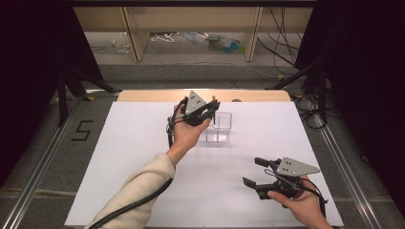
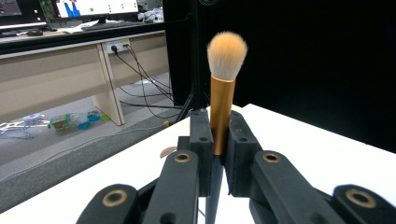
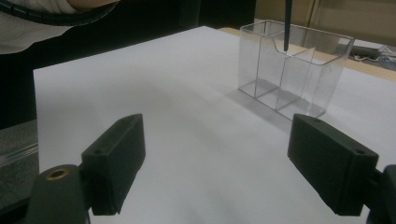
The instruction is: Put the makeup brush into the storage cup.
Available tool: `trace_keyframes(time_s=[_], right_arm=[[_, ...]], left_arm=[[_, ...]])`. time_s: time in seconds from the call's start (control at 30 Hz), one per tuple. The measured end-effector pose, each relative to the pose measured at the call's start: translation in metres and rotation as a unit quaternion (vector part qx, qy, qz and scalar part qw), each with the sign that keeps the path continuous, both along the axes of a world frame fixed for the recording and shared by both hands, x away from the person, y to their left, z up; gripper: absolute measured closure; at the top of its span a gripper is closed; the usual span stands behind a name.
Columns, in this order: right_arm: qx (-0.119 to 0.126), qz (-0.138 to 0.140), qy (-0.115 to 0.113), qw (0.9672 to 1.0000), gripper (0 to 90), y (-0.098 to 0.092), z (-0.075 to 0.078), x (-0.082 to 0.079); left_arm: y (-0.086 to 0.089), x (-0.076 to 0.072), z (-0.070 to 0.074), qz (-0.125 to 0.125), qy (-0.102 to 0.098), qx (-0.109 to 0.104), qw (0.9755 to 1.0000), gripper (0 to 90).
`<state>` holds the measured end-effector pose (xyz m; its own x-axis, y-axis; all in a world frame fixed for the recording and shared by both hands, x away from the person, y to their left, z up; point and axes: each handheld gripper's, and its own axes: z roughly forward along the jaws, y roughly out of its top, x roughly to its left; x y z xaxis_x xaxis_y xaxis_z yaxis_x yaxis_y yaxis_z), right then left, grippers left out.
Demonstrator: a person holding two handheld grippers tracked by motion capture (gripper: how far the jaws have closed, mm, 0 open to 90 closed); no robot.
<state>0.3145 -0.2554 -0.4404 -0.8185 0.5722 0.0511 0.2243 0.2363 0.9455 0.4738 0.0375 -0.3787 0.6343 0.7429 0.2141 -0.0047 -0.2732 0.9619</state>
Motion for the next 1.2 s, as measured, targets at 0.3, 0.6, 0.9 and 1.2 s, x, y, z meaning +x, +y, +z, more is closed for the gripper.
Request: trace_keyframes(time_s=[0.3,0.6,0.9,1.2], right_arm=[[0.0,0.001,0.002,1.0,20.0,0.0002,-0.0002,0.0],[-0.018,-0.003,0.013,0.9998,20.0,-0.0019,0.0021,-0.0018],[-0.005,0.0,0.007,1.0,20.0,-0.0003,0.0003,-0.0005],[-0.005,0.002,0.002,1.0,20.0,-0.0002,0.0001,0.0001]], left_arm=[[0.0004,0.0006,-0.0018,0.005,0.0,0.004,1.0,83.5],[0.0015,0.0032,-0.0027,-0.001,-0.004,0.008,1.0,83.5],[0.0012,0.0028,-0.004,0.006,0.001,0.009,0.9999,83.5],[0.001,0.0058,-0.0055,0.002,-0.002,0.013,0.9999,83.4]])
